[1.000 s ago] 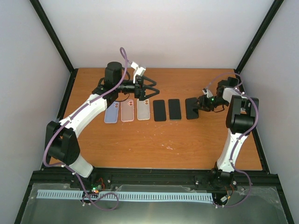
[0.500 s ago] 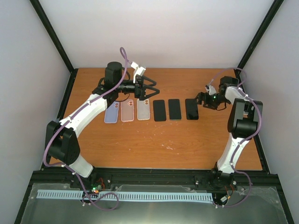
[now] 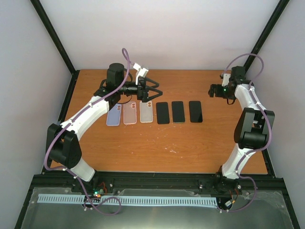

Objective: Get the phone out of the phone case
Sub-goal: Place the phone at the center of the board, then move the phone to the center of the board.

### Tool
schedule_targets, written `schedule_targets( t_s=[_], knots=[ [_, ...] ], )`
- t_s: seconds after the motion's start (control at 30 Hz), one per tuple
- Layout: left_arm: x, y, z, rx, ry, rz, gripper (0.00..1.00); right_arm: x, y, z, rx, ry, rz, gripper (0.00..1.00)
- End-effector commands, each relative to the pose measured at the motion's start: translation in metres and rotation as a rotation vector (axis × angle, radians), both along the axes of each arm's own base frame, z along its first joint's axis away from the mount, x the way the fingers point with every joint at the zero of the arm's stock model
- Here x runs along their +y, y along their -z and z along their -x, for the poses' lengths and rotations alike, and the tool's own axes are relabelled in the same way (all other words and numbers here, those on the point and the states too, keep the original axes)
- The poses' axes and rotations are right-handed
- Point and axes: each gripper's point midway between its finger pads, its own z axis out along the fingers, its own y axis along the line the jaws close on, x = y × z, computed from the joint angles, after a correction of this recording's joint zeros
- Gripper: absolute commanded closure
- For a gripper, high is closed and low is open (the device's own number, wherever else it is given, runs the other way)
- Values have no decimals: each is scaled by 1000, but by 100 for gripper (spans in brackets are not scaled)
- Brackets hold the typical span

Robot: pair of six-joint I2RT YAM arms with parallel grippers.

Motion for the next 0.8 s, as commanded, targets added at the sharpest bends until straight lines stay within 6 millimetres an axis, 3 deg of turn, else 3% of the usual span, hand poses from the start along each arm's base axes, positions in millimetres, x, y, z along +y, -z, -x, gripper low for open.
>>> schedule_targets(
  t_s=[0.0, 0.33, 0.77],
  knots=[
    [3, -10, -1, -28, -11, 14, 0, -41, -7, -20, -31, 109, 184, 0],
    [3, -9, -2, -28, -12, 13, 0, -70, -2, -38, -30, 166, 237, 0],
    [3, -10, -2, -29, -11, 14, 0, -105, 11, -46, 10, 263, 194, 0]
  ],
)
